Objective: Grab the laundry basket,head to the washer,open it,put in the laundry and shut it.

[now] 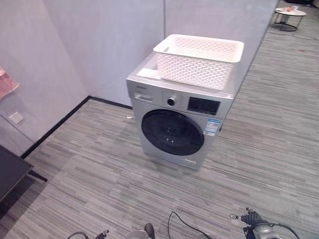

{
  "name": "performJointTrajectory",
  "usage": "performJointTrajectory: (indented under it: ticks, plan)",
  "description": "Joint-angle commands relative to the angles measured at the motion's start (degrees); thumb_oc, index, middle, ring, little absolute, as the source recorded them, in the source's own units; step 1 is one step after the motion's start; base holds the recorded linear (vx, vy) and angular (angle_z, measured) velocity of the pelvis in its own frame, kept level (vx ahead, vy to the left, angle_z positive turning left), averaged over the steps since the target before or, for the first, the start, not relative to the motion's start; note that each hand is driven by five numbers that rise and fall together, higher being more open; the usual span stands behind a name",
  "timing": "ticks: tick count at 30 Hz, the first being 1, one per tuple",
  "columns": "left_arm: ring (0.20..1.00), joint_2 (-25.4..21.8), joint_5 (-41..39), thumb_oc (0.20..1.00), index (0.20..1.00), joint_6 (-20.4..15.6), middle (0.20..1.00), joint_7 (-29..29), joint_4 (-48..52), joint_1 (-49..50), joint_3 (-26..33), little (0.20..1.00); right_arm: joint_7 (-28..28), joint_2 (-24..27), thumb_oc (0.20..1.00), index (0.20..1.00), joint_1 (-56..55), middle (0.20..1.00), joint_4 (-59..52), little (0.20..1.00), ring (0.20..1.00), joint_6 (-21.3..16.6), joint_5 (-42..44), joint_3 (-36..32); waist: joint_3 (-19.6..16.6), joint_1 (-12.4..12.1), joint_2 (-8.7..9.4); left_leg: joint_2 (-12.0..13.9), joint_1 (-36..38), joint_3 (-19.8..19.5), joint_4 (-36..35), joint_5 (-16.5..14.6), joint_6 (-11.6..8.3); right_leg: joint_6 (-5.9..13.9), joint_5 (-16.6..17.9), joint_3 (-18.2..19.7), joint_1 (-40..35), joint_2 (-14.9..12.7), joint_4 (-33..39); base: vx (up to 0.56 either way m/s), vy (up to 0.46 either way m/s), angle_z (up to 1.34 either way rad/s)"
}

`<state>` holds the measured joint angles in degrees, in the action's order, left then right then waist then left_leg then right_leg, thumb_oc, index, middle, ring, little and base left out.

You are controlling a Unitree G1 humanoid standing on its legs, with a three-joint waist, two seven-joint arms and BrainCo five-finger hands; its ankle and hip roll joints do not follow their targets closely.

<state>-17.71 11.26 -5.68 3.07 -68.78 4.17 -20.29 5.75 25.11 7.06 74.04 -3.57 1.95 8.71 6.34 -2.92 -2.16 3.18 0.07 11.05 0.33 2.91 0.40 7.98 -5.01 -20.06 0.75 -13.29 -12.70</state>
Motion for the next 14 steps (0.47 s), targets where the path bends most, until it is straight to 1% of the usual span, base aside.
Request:
performJointTrajectory:
  ticks: [1,3,4,6,8,12,14]
  plan:
    - [1.0,-1.82,-3.38,1.0,1.0,-1.07,1.0,0.6,0.16,-3.64,6.24,1.0,0.48,0.38,1.0,1.0,1.19,1.0,-1.34,1.0,1.0,-0.75,-1.6,1.14,1.66,-1.39,2.64,-5.68,0.93,-1.2,9.15,-10.8,1.58,1.28,8.62,2.23,1.47,-0.18,3.8,-0.05,-0.219,-0.43]
    - [1.0,-1.2,-7.61,1.0,1.0,-1.0,1.0,1.66,-0.54,-3.3,10.74,1.0,0.53,-1.06,1.0,1.0,-1.31,1.0,-5.44,1.0,1.0,-1.79,0.4,0.41,1.09,-1.11,2.9,-4.7,0.79,-0.79,8.84,-9.87,0.74,0.79,7.83,2.37,0.15,1.29,6.13,-0.03,-0.24,-0.24]
    - [1.0,-0.39,-10.66,1.0,1.0,-1.21,1.0,2.53,-1.09,-2.56,14.05,1.0,-0.35,-2.24,1.0,1.0,-4.59,1.0,-9.58,1.0,1.0,-3.07,4.36,-1.14,0.25,-0.52,3.3,-3.94,1.03,-0.78,7.51,-8.72,0.01,0.33,7.63,2.36,-0.55,2.34,7.73,-0.03,-0.259,-0.14]
    - [1.0,0.77,-13.46,1.0,1.0,-1.4,1.0,3.29,-1.71,-2.19,16.31,1.0,-0.48,-3.64,1.0,1.0,-7.25,1.0,-11.3,1.0,1.0,-4.1,7.29,-2.52,-0.23,-0.1,3.64,-3.2,1.15,-0.93,6.61,-7.7,-0.57,-0.1,7.29,2.01,-1.16,3.29,8.64,-0.04,-0.193,-0.16]
    - [1.0,1.15,-13.68,1.0,1.0,-1.44,1.0,3.38,-1.98,-2.2,16.5,1.0,-0.07,-3.89,1.0,1.0,-7.61,1.0,-11.11,1.0,1.0,-4.33,7.31,-2.6,-0.41,0.13,3.73,-3.05,1.25,-1.09,6.08,-7.32,-0.81,-0.16,7.31,1.85,-1.46,3.57,9.12,-0.03,-0.082,-0.15]
    - [1.0,2.76,-15.04,1.0,1.0,-1.91,1.0,4.81,-2.49,-2.79,16.75,1.0,0.95,-6.01,1.0,1.0,-8.51,1.0,-11.04,1.0,1.0,-4.61,7.32,-1.42,-1.94,0.59,4.13,-2.15,2.38,-1.37,2.3,-4.77,-1.85,-0.46,7.6,1.6,-3.08,4.98,11.91,-0.03,-0.089,0.0]
    - [1.0,2.7,-14.81,1.0,1.0,-1.93,1.0,5.0,-2.57,-2.96,16.44,1.0,1.05,-6.27,1.0,1.0,-8.31,1.0,-10.92,1.0,1.0,-4.44,6.98,-0.93,-2.21,0.66,4.21,-2.02,2.62,-1.47,1.46,-4.31,-1.97,-0.5,7.7,1.61,-3.11,5.16,12.24,-0.01,-0.017,0.01]
